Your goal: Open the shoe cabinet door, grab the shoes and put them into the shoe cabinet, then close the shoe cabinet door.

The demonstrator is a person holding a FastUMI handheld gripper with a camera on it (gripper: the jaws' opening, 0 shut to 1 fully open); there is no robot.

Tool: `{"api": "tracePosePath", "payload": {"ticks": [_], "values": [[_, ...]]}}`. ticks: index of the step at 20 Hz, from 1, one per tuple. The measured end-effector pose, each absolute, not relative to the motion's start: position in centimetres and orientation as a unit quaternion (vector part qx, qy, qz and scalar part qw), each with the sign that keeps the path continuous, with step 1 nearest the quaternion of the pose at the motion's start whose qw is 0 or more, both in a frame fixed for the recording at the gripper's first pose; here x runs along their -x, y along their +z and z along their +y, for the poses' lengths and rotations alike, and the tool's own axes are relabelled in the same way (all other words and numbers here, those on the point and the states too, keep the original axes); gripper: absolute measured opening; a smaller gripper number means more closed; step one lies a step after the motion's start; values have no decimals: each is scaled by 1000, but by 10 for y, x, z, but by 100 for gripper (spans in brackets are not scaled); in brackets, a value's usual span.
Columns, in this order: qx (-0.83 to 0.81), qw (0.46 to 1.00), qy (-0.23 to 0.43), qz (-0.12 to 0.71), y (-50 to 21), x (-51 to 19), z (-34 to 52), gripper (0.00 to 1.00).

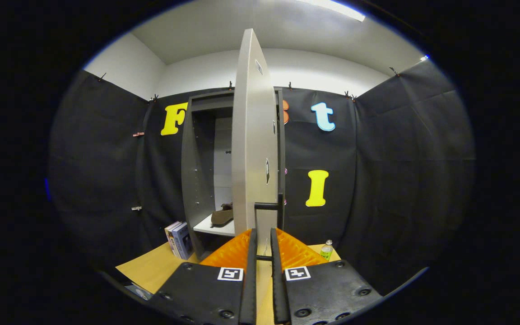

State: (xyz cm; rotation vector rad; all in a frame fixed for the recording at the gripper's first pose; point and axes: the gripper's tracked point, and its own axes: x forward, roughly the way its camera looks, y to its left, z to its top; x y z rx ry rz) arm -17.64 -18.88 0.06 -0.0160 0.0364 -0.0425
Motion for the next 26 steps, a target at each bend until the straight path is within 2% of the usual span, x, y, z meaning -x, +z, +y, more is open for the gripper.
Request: {"api": "tracePosePath", "payload": {"ticks": [1, 8, 16, 26], "values": [[5, 1000, -19, 17, -1, 181, -189, 14], [-9, 997, 7, 83, -58, 180, -152, 15], [-10, 967, 41, 250, -216, 159, -95, 16], [-38, 906, 24, 421, -409, 128, -50, 16]]}}
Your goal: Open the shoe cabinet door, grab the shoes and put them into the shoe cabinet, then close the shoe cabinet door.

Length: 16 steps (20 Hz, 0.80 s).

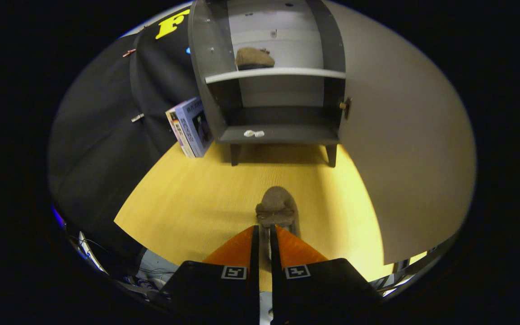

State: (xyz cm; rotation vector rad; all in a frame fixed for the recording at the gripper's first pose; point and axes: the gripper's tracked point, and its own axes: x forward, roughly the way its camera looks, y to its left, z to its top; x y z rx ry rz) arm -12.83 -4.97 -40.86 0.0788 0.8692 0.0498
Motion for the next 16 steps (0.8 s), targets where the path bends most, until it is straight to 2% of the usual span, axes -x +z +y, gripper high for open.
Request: {"api": "tracePosePath", "payload": {"ticks": [6, 12, 16], "values": [[-26, 874, 3, 485, -487, 112, -51, 16], [-33, 851, -2, 524, -528, 104, -42, 18], [-26, 857, -11, 515, -539, 87, -46, 18]]}}
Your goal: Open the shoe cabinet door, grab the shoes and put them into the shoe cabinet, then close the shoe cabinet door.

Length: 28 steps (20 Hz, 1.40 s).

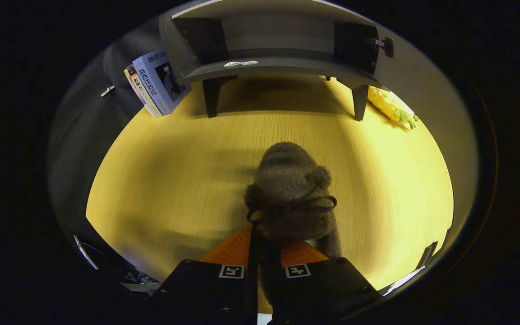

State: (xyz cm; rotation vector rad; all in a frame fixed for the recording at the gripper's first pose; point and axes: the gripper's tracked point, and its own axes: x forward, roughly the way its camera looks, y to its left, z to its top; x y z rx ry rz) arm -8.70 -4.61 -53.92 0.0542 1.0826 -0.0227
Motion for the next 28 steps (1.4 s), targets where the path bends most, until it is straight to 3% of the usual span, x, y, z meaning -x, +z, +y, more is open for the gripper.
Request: {"api": "tracePosePath", "payload": {"ticks": [6, 11, 12, 16, 28], "values": [[-25, 879, -13, 475, -548, 57, -47, 21], [0, 897, -14, 442, -556, 56, -52, 16], [8, 898, -20, 440, -546, 52, -53, 5], [-5, 884, -34, 466, -545, 53, -53, 5], [-14, 926, -68, 371, -355, 11, -44, 5]]}}
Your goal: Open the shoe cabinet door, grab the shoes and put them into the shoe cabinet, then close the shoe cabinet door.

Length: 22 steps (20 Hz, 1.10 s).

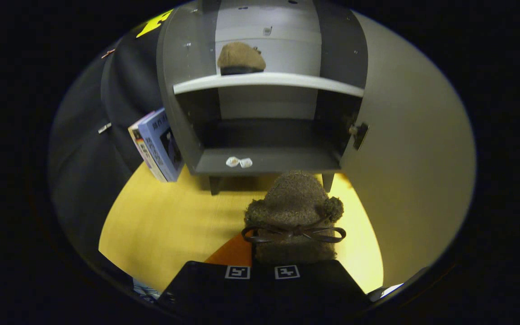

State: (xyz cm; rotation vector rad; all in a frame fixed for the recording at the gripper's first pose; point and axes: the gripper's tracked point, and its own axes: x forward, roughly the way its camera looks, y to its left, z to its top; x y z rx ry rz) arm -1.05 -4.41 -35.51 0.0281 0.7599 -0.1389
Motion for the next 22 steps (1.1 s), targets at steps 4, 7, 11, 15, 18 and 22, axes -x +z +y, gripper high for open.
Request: {"api": "tracePosePath", "payload": {"ticks": [4, 7, 11, 15, 18, 22], "values": [[-14, 945, -80, 317, -282, -21, -43, 5], [-26, 955, -91, 280, -231, -45, -47, 5], [-24, 965, -96, 242, -187, -78, -59, 5], [-21, 964, -90, 248, -169, -112, -69, 5], [-29, 961, -91, 258, -162, -142, -79, 5], [-24, 959, -91, 269, -157, -189, -93, 5]]}}
